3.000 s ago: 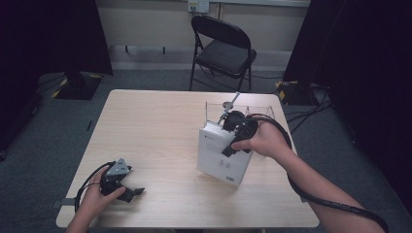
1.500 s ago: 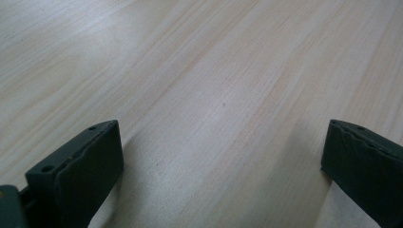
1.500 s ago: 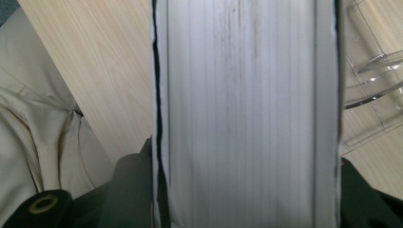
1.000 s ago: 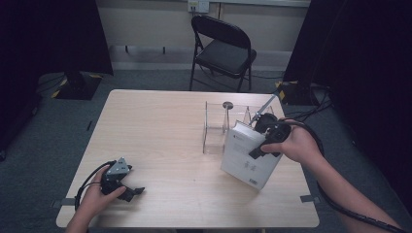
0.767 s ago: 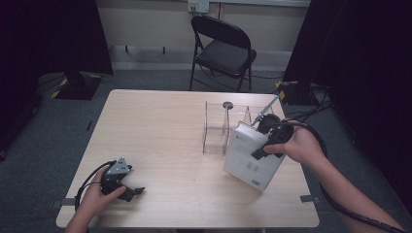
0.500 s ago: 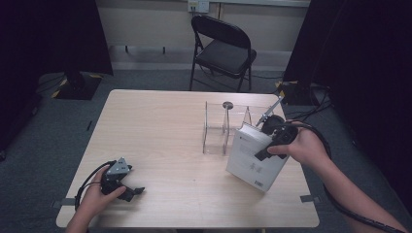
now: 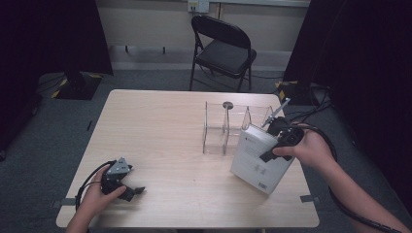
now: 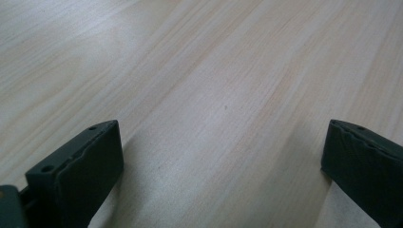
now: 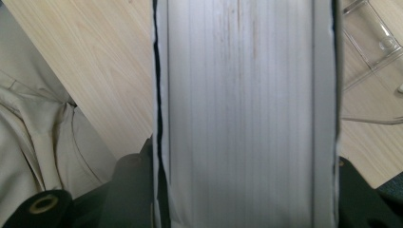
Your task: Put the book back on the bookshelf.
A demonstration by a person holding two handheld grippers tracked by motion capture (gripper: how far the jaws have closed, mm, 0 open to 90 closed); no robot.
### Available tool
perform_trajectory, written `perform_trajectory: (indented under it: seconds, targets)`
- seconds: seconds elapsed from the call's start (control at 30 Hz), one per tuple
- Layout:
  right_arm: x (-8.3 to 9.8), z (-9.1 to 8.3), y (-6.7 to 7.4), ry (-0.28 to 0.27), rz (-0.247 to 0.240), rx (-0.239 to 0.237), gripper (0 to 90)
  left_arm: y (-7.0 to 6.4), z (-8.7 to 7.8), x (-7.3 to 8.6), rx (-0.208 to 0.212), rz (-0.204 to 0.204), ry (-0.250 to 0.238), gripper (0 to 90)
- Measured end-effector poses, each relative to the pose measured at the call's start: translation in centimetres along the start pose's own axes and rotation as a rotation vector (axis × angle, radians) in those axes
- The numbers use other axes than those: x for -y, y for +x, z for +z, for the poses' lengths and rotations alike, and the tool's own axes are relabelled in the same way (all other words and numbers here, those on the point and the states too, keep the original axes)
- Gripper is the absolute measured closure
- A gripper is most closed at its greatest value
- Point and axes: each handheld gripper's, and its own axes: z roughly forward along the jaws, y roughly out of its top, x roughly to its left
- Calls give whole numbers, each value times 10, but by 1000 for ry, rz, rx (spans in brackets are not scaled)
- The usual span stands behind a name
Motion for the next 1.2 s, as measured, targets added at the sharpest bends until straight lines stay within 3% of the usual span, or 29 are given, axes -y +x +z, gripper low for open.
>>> perform_trajectory:
  seconds: [0.63, 1.2]
  targets:
    - [17, -7, -14, -12, 105, 22, 524, 1, 3, -3, 6, -3, 2, 0]
    - [25, -14, -22, -19, 159, 49, 525, 2, 3, -3, 1, 2, 1, 0]
